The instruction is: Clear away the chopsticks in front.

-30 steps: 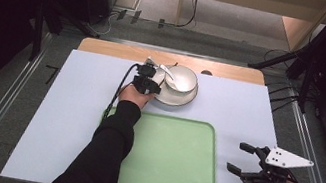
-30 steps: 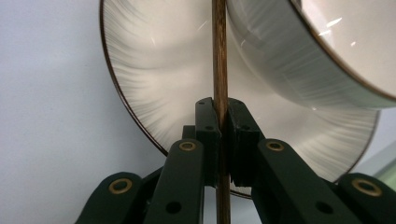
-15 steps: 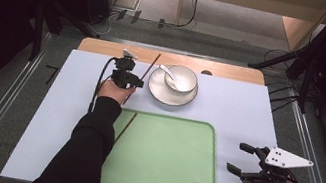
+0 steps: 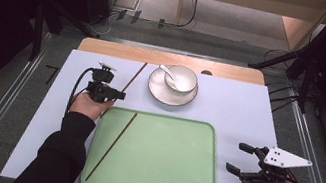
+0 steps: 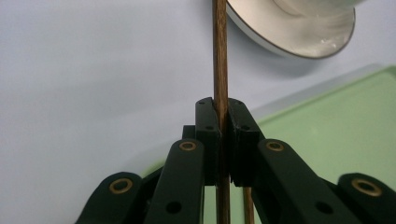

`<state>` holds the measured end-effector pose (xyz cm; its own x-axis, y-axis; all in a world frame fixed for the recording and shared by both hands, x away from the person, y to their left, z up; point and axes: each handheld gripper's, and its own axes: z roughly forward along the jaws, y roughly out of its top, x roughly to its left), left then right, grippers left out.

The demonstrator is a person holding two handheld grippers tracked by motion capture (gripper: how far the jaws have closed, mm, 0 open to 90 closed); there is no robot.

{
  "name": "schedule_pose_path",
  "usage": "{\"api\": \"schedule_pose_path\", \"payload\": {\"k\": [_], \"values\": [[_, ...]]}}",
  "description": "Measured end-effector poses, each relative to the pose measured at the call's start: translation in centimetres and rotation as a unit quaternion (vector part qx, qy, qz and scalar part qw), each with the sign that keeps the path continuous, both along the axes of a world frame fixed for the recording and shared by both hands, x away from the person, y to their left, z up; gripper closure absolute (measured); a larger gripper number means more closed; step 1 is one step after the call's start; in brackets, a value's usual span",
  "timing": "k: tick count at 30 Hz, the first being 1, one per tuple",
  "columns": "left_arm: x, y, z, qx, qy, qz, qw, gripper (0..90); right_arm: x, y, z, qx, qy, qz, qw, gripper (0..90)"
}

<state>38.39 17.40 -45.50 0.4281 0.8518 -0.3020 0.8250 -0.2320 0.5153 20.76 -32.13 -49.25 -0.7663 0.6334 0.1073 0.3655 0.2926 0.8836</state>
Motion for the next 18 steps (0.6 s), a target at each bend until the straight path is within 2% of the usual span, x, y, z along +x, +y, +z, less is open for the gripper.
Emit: {"api": "schedule_pose_path", "payload": {"k": [8,13,18], "values": [[-4.0,1.2,-1.1,-0.021,0.002,0.001,0.9998,85.4,0.0,0.0,0.0,0.000,-0.001,-0.001,1.0000,17.6],[-6.3,1.3,-1.4,-0.014,0.001,-0.010,0.9999,85.3,0.0,0.0,0.0,0.000,0.000,-0.001,1.0000,17.6],[-8.4,1.0,-1.7,-0.022,0.003,-0.010,0.9997,85.3,0.0,0.1,0.1,0.000,-0.002,0.002,1.0000,17.6]]}}
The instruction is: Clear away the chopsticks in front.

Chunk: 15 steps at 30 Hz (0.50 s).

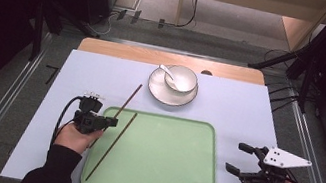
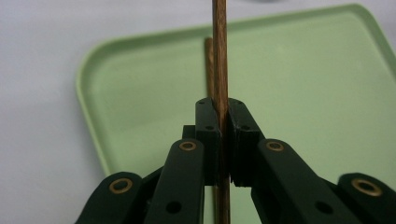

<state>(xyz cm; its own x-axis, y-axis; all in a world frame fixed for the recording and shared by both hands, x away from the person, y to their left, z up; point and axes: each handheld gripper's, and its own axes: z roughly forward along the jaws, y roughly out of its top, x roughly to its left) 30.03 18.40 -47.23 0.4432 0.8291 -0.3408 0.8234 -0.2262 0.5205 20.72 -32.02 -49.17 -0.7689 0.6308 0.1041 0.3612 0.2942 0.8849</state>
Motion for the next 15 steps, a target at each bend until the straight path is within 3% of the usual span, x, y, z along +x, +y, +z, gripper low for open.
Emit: {"api": "schedule_pose_path", "payload": {"k": [8,15], "values": [[-3.2,-0.5,-0.9,-0.011,0.018,0.000,0.9998,85.3,0.0,-0.1,0.0,0.001,0.000,0.000,1.0000,17.6],[-4.5,-1.0,-2.2,-0.006,0.046,0.001,0.9989,85.3,0.0,0.0,0.0,0.001,-0.002,0.000,1.0000,17.6]]}}
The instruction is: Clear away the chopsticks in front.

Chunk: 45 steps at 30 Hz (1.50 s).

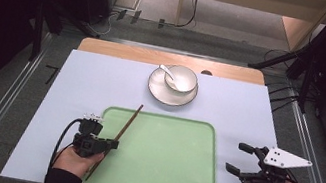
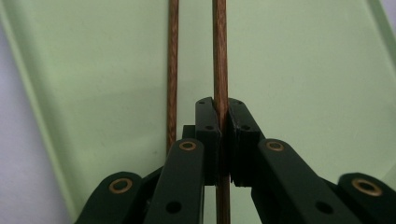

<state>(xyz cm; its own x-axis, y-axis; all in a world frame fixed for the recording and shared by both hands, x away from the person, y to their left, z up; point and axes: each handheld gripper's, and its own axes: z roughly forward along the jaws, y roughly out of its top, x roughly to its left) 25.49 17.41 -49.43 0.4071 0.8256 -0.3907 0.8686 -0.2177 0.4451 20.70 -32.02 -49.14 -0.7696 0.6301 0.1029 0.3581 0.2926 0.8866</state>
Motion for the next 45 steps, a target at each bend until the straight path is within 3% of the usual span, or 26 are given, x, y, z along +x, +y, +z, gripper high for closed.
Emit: {"api": "schedule_pose_path", "payload": {"k": [4,6,11,15,28,34,39,45], "values": [[-0.2,-0.2,-0.7,-0.001,0.017,0.007,0.9998,85.2,0.0,0.0,0.0,-0.001,0.000,0.000,1.0000,17.6],[-0.2,-0.3,-1.0,0.011,0.022,0.008,0.9997,85.2,0.0,0.0,0.0,-0.001,0.000,-0.001,1.0000,17.6],[-0.2,-0.1,-1.0,0.021,0.020,0.021,0.9994,85.0,0.0,0.0,0.0,0.000,0.000,0.000,1.0000,17.6],[-0.3,-0.2,-0.7,0.046,0.008,0.026,0.9986,83.6,0.0,0.0,0.0,0.001,0.000,0.000,1.0000,17.6],[0.1,0.7,-0.8,0.022,0.018,0.020,0.9994,79.8,0.0,0.0,0.0,0.000,0.001,0.003,1.0000,17.6],[0.1,1.1,-0.1,0.011,-0.004,0.016,0.9998,70.6,0.0,0.1,0.0,0.000,0.001,0.006,1.0000,17.6],[0.4,2.0,0.6,-0.003,-0.031,-0.003,0.9995,56.6,0.0,0.1,0.0,0.000,0.001,0.006,1.0000,17.6],[0.8,3.4,1.1,-0.008,-0.077,-0.035,0.9964,42.5,-0.1,0.0,0.0,0.000,0.002,0.004,1.0000,17.6]]}}
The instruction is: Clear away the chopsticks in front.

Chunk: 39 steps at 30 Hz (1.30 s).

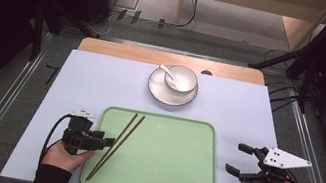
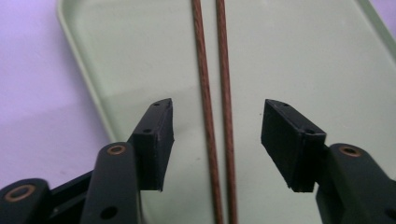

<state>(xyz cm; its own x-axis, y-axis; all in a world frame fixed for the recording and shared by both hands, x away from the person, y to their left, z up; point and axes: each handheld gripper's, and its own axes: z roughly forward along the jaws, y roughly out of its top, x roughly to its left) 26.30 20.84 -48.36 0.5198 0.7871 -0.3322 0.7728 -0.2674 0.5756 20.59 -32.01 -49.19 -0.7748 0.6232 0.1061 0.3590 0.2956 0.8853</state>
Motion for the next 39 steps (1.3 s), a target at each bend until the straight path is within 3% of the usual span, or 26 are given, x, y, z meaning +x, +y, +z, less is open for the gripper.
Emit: {"api": "schedule_pose_path", "payload": {"k": [3,8,20,26,31,39], "values": [[0.1,0.5,0.2,0.008,-0.014,-0.016,0.9997,38.3,0.0,0.0,0.0,-0.001,0.001,0.000,1.0000,17.6],[0.1,2.0,0.8,0.025,-0.060,-0.042,0.9970,34.4,0.0,0.0,0.0,-0.002,0.001,-0.002,1.0000,17.6],[-0.6,6.5,1.5,0.017,-0.103,-0.037,0.9938,30.0,-0.1,-0.3,0.0,0.001,0.000,-0.007,1.0000,17.6],[-0.9,7.9,1.6,0.009,-0.134,-0.037,0.9903,27.6,-0.2,-0.4,0.0,-0.001,-0.001,-0.010,0.9999,17.6],[-1.1,8.6,1.7,0.007,-0.145,-0.039,0.9887,27.4,-0.2,-0.4,0.0,-0.002,-0.001,-0.011,0.9999,17.5],[-1.0,8.8,1.6,0.006,-0.143,-0.033,0.9892,26.8,-0.2,-0.3,0.0,-0.002,-0.001,-0.010,1.0000,17.5]]}}
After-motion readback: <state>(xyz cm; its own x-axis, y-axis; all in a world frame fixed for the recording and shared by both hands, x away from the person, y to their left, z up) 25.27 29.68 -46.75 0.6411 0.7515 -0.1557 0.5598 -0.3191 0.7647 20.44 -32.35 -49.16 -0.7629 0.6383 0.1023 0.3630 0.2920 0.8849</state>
